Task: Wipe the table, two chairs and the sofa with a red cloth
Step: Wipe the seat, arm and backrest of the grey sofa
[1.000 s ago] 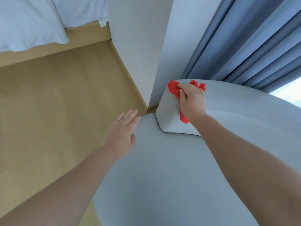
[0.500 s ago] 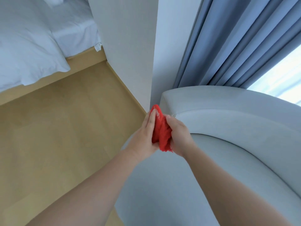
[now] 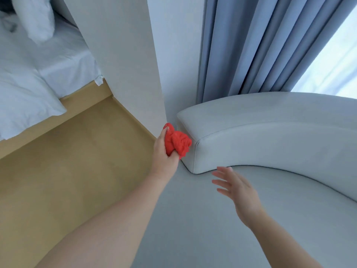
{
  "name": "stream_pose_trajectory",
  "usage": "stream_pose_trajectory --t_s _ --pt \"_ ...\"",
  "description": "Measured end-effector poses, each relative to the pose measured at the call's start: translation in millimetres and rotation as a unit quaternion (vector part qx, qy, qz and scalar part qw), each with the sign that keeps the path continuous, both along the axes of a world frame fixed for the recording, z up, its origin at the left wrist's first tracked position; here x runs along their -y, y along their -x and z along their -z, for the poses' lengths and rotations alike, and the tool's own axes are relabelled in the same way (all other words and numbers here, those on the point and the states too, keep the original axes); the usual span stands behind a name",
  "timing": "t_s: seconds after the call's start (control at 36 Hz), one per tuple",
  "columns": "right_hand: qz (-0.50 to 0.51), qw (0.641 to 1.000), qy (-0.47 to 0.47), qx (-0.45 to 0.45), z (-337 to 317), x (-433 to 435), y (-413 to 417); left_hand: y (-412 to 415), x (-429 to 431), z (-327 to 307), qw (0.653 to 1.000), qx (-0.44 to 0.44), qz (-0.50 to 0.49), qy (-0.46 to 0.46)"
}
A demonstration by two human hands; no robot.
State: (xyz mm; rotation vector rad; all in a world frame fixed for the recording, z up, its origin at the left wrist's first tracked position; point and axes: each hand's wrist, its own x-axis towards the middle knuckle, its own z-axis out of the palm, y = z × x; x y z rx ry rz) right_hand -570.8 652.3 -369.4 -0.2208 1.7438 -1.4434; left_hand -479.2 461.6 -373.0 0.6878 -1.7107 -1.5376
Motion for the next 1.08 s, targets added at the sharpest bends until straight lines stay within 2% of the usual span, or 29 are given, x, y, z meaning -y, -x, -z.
stream_pose_trajectory --t_s 0.17,0.28,0.33,0.42,0.53,0.69,0.78,0.92,0.97,1.03,1.08 --pt "0.036 0.997 0.050 -0.042 60.7 -8.4 -4.6 46.5 15.0 54.0 0.997 0.005 -0.018 -0.071" --pt "0.033 0.988 0.123 -0.084 90.4 -7.0 -0.5 70.2 17.6 83.0 0.987 0.022 -0.131 0.091" --pt "0.035 0.980 0.159 -0.109 104.8 -4.6 3.9 77.4 15.2 103.8 0.978 0.017 -0.163 0.132" --pt "0.033 0.967 0.201 -0.154 129.2 0.4 13.6 84.7 13.7 131.3 0.971 -0.026 -0.189 0.145" --pt "0.037 0.953 0.222 -0.200 165.0 8.4 26.6 88.8 25.6 179.0 0.959 -0.100 -0.172 0.200" --pt "0.061 0.956 0.208 -0.198 212.4 12.2 28.4 87.9 29.6 220.3 0.964 -0.074 -0.146 0.211" --pt "0.070 0.961 0.191 -0.187 220.6 9.4 23.4 85.6 29.1 252.5 0.975 -0.032 -0.150 0.161" --pt "0.079 0.963 0.169 -0.196 222.7 -0.7 18.6 89.1 40.4 291.7 0.986 0.104 -0.114 0.065" --pt "0.083 0.962 0.159 -0.204 221.8 -3.9 16.2 75.3 31.6 273.5 0.979 0.183 -0.089 0.029" --pt "0.088 0.964 0.150 -0.203 217.4 -5.6 11.1 55.5 20.8 262.7 0.956 0.289 -0.054 0.012" --pt "0.085 0.965 0.139 -0.204 211.0 -7.7 2.7 39.9 9.9 260.6 0.943 0.328 -0.031 0.039"
